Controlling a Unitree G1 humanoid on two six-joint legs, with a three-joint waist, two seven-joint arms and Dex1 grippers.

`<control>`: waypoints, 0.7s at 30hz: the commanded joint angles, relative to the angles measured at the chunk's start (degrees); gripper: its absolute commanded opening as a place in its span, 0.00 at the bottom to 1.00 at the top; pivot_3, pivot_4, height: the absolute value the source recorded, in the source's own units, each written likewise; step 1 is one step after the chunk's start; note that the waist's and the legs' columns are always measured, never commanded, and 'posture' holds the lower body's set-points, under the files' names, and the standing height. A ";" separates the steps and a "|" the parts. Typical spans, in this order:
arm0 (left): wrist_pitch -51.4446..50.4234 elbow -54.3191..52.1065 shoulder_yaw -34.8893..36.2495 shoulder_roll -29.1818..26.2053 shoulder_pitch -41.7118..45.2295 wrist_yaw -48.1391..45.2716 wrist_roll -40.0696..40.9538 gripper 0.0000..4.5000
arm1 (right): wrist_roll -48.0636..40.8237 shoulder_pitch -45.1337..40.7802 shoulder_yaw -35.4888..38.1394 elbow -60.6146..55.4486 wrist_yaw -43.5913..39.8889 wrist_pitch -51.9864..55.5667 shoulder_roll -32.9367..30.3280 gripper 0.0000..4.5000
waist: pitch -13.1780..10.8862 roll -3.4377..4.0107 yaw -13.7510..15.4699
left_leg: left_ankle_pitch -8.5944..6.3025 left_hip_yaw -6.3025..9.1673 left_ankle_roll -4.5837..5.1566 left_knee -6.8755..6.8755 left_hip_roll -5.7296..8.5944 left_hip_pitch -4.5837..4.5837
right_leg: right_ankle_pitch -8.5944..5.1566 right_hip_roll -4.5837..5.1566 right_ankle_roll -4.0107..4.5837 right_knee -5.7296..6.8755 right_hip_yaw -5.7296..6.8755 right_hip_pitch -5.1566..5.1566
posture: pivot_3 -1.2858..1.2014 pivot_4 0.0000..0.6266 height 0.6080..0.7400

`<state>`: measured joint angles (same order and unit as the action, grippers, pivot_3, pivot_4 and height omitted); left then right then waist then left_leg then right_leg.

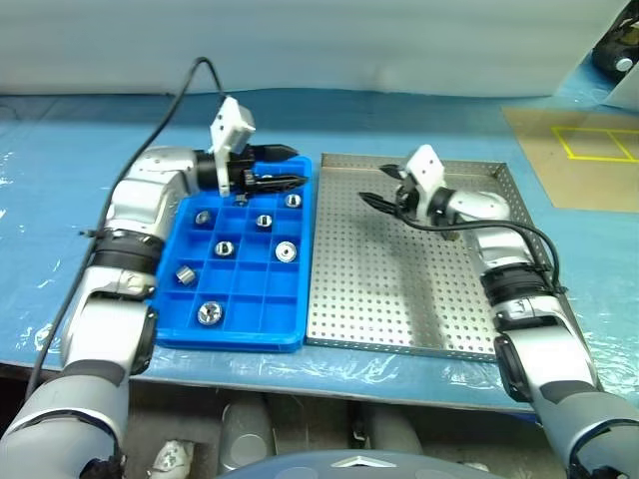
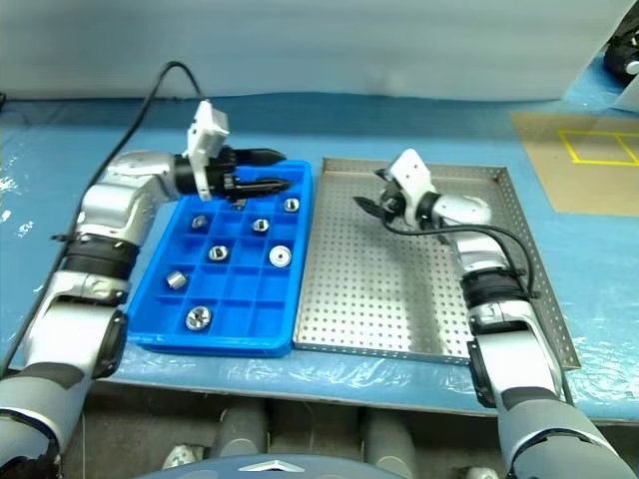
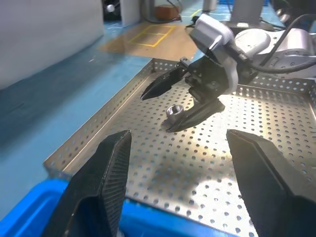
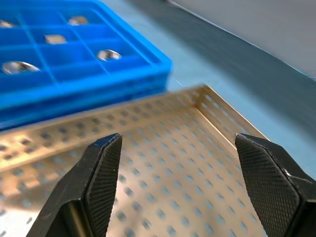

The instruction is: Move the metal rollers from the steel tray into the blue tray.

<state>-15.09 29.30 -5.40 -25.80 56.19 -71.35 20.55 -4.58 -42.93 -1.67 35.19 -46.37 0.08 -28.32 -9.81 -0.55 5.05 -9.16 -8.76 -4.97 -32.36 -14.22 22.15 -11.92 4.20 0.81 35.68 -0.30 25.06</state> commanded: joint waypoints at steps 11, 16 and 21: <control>10.69 15.81 -3.26 10.22 6.40 -8.49 -6.35 0.72 | -2.52 15.92 11.07 -9.03 8.41 2.46 -7.90 0.83 | -0.01 -0.01 -3.16 | -0.23 -0.09 0.41 -0.32 0.16 -0.06 | 0.03 0.02 -0.05 -0.15 -0.29 -0.13 | 0.40 0.24 1.00; 13.81 20.40 -3.58 12.69 7.41 -7.76 -9.03 0.72 | -2.23 16.71 10.33 -9.14 8.98 2.69 -6.68 0.83 | -0.01 -0.01 -3.99 | -0.34 -0.14 0.59 -0.55 0.25 -0.19 | 0.09 0.03 -0.15 -0.16 -0.58 -0.26 | 0.40 0.24 1.00; 15.74 22.74 -3.09 13.42 7.37 -6.36 -11.00 0.72 | -1.17 15.10 8.36 -7.19 8.87 1.95 -4.93 0.83 | -0.01 -0.01 -4.23 | -0.48 -0.25 0.83 -0.69 0.36 -0.20 | 0.15 0.07 -0.24 -0.19 -0.84 -0.28 | 0.41 0.24 1.00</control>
<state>-0.39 52.51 -9.33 -12.21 62.26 -77.90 9.76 -5.68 -26.39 7.00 28.54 -37.44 2.99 -33.58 -9.82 -0.56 0.82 -9.65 -9.02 -4.13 -33.05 -13.86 21.95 -11.77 4.27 0.57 35.49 -1.18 24.79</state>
